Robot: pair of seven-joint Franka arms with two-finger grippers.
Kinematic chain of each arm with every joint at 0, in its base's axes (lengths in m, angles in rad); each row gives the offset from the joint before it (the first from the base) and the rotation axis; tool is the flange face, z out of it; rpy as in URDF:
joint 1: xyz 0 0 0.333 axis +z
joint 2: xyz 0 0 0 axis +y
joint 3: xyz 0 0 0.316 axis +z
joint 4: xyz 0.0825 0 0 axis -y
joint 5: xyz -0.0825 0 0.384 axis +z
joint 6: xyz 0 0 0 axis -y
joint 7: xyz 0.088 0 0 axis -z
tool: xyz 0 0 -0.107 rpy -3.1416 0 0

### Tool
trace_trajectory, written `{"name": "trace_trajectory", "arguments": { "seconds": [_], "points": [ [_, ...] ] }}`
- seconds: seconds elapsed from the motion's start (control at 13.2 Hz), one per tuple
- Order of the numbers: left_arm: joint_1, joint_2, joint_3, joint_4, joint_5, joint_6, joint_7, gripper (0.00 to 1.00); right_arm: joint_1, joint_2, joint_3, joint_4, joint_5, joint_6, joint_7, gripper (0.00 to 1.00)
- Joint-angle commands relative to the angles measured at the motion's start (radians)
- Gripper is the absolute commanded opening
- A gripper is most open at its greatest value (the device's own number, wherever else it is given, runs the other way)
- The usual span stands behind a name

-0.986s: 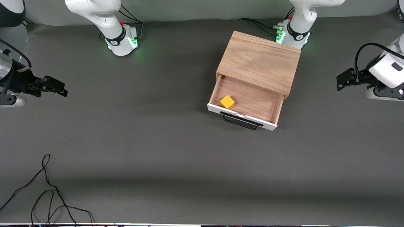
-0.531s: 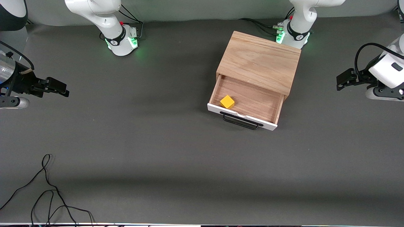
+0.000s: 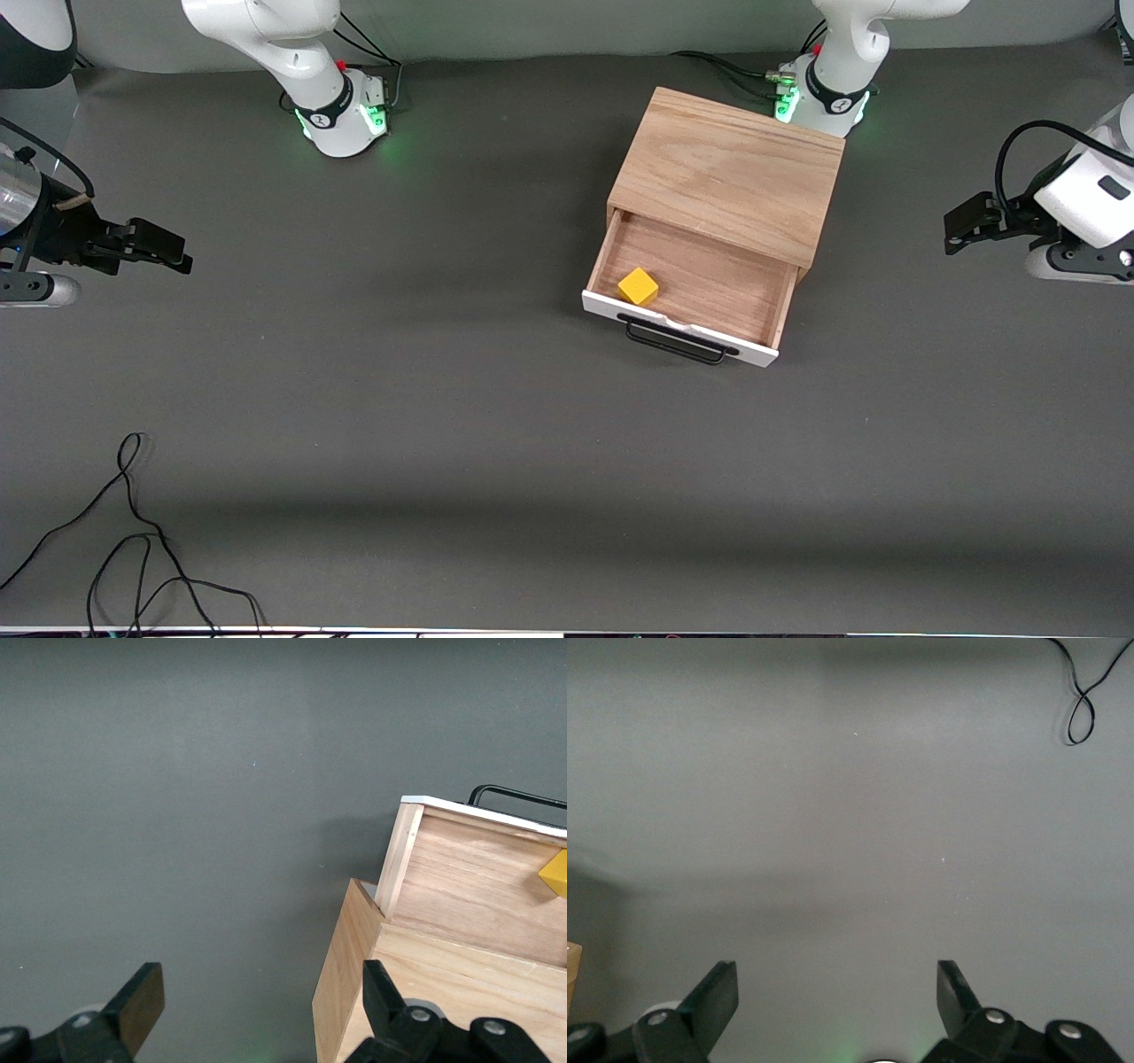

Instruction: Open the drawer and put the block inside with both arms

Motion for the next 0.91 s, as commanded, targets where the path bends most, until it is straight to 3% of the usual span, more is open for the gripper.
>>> {"name": "trace_trajectory", "arguments": {
  "seconds": [0.0,0.83],
  "points": [
    [-0.013,-0.006,0.009,0.003,0.006,-0.001,0.012,1.0,0.012,-0.009,-0.009,-0.001,-0.012,-0.003,-0.013,0.99],
    [-0.007,-0.009,0.01,0.004,-0.002,0.005,0.055,1.0,0.012,-0.042,-0.009,-0.055,-0.011,0.003,-0.013,0.99]
  ]
}}
